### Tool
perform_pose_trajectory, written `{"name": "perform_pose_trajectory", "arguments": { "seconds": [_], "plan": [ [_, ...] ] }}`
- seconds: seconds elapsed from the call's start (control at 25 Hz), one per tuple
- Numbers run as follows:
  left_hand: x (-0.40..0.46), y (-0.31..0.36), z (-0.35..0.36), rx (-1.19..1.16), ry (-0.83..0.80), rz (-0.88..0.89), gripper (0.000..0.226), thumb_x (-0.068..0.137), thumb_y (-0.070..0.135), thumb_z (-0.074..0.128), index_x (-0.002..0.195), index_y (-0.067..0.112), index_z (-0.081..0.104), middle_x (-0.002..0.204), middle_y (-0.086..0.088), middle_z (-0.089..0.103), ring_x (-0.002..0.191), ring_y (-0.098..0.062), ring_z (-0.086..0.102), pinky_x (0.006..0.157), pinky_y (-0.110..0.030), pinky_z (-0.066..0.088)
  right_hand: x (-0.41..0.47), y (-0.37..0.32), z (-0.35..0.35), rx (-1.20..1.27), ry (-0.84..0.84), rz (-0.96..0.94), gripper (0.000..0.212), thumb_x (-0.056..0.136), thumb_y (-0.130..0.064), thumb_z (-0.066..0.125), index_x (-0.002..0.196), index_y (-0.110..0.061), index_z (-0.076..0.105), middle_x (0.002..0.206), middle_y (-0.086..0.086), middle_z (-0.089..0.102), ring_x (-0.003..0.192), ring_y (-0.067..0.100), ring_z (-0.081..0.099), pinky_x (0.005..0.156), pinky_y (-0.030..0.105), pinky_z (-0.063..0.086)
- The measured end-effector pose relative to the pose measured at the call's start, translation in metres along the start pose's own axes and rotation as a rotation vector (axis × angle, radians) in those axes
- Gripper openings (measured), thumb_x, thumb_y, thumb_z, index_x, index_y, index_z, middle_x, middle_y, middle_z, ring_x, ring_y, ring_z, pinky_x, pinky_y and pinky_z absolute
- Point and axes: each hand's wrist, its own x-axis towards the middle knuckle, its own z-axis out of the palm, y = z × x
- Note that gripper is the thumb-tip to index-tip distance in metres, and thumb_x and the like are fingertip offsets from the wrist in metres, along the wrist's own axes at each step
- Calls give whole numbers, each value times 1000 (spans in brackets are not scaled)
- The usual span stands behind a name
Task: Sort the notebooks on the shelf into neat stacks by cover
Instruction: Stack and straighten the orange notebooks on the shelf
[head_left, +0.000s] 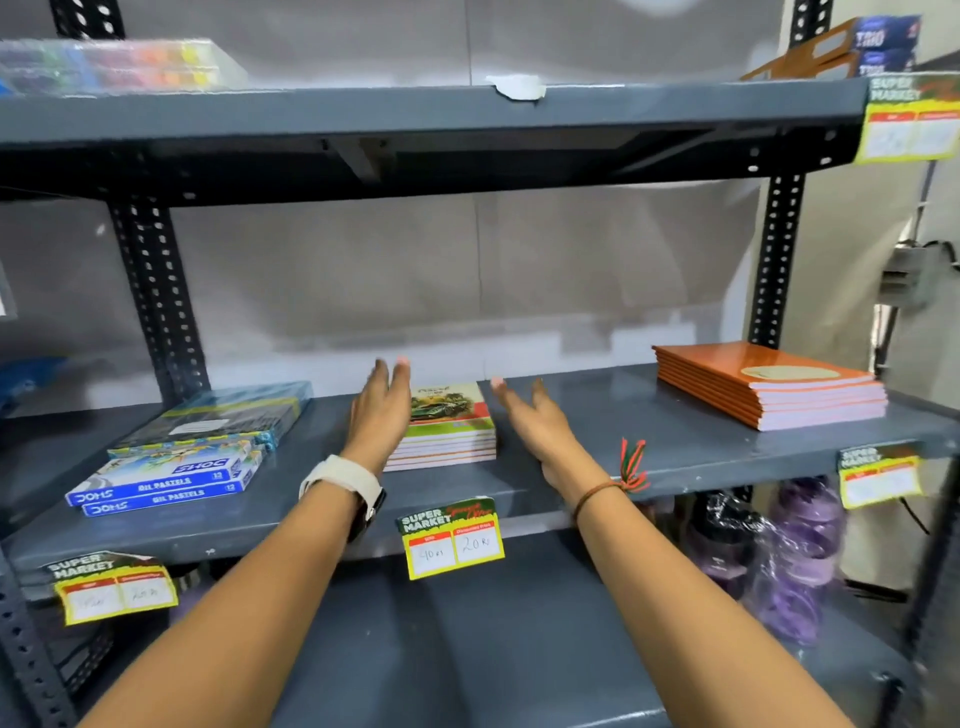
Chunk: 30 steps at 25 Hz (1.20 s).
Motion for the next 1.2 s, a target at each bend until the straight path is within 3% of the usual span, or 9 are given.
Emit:
{"name": "perform_pose_trajectory", "arguments": {
  "seconds": [0.12,0.28,0.44,0.6,0.88,1.0,1.08,1.16,1.2],
  "plan": [
    [7,46,31,-139,37,38,58,102,45,20,153,17,26,160,-2,23,149,-23,20,120,-35,13,-3,-12,-20,40,211,-98,79,97,-53,40,156,-9,8,164,6,10,151,20,11,123,37,12],
    [7,94,94,-392,-92,17,56,102,43,23,151,17,29,159,0,25,148,-20,21,122,-38,15,1,-25,-73,44,427,-159,73,101,-49,33,155,-6,10,164,8,10,152,20,10,123,34,9],
    [-11,128,159,-506,-227,-30,56,101,45,24,151,19,29,160,1,25,148,-20,22,122,-41,16,8,-20,-139,24,543,-163,74,99,-52,31,154,-6,16,162,11,19,149,25,23,122,40,17],
    [-30,153,223,-589,-311,-112,53,102,43,24,150,22,31,158,-1,28,146,-23,26,120,-42,19,23,-2,-211,29,615,-155,69,101,-48,30,154,-5,19,161,11,21,149,23,19,122,35,15],
    [-34,188,330,-681,-279,-259,53,101,44,24,146,17,36,154,-5,35,141,-27,34,116,-43,22,62,24,-340,1,565,-131,61,101,-47,29,147,-7,36,154,12,37,143,25,33,118,37,25],
    [-16,183,373,-760,-212,-358,50,100,44,25,130,13,51,138,-9,54,119,-27,55,105,-34,39,84,31,-397,-42,479,-113,57,103,-45,28,145,-8,39,145,6,46,137,17,39,107,29,31],
    [-14,180,383,-819,-205,-434,45,102,43,24,125,16,52,133,-6,57,106,-22,56,92,-29,41,95,42,-422,-47,378,-47,58,102,-48,28,146,-11,39,141,3,48,132,14,41,101,26,33],
    [-10,174,392,-821,-191,-478,48,104,38,22,140,12,41,141,-8,49,122,-23,51,98,-29,36,112,61,-443,-29,272,29,53,99,-55,31,134,-21,52,125,1,58,118,11,50,88,25,37],
    [-8,173,395,-809,-183,-484,49,105,37,21,141,10,39,144,-8,47,129,-23,47,100,-29,35,119,71,-450,0,221,76,47,97,-59,34,113,-24,61,106,1,64,102,10,56,77,24,38]
  ]
}}
